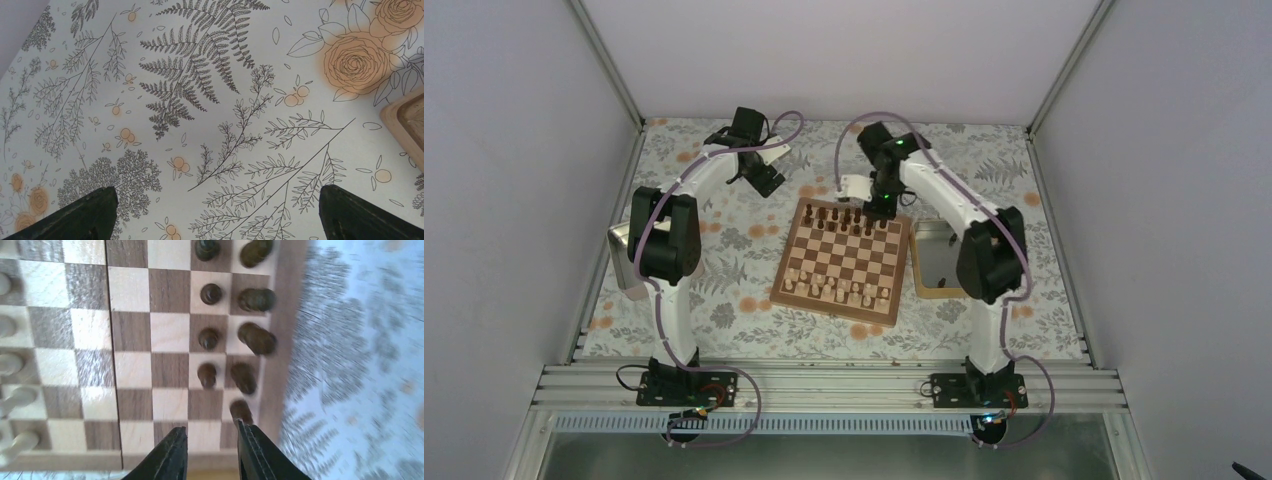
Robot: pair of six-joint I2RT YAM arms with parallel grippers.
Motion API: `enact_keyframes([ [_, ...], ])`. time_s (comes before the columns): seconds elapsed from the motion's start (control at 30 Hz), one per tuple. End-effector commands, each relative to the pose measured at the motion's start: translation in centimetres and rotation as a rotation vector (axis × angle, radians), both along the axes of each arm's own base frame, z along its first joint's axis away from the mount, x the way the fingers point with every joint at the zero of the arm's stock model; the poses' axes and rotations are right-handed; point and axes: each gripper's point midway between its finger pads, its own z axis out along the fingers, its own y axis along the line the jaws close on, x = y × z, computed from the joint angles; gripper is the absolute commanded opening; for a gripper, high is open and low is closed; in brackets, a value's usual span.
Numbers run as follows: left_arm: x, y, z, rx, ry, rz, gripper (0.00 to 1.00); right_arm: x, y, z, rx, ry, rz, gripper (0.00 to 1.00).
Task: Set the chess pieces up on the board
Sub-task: Place the chess piece on the chessboard, then pick up the chess piece from the storage box.
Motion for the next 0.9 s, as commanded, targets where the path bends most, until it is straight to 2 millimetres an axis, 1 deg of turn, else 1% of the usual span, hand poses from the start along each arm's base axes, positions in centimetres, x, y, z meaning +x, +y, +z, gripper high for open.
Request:
enact_keyframes([
  [0.0,-0.1,-0.3,1.1,-0.005,-0.022,-0.017,1.00,-0.1,-4.8,6.7,0.038,-0.092,-0.122,0.29],
  [0.1,-0.1,-0.3,1.2,-0.006,-0.027,-0.017,1.00,0.2,-11.0,7.0,-0.004,-0.110,-0.261,0.30],
  [0.17,-0.1,-0.3,1.3,-0.007,-0.029,-0.017,1.00,0.2,-15.5,6.5,-0.037,-0.114,-0.362,0.30],
  [0.23,-0.1,-0.3,1.4,-0.006,-0.034,-0.016,1.00,-0.3,-19.5,5.2,-0.071,-0.101,-0.453,0.31],
  [0.3,0.0,-0.3,1.4,-0.006,-0.032,-0.015,1.00,-1.0,-22.7,3.4,-0.092,-0.077,-0.535,0.31],
  [0.33,0.0,-0.3,1.4,-0.007,-0.032,-0.015,1.00,-1.3,-23.5,2.8,-0.092,-0.068,-0.556,0.32],
  [0.43,-0.1,-0.3,1.4,-0.010,-0.030,-0.015,1.00,-1.7,-24.4,0.9,-0.073,-0.044,-0.591,0.32],
  [0.53,-0.1,-0.4,1.4,-0.010,-0.030,-0.016,1.00,-1.5,-23.9,-0.6,-0.036,-0.025,-0.593,0.32],
  [0.7,-0.1,-0.3,1.3,-0.007,-0.028,-0.011,1.00,-0.5,-23.3,-3.1,-0.003,0.010,-0.583,0.32],
  [0.87,-0.2,-0.2,1.1,-0.001,-0.026,-0.012,1.00,0.5,-23.0,-4.6,0.009,0.026,-0.577,0.33],
])
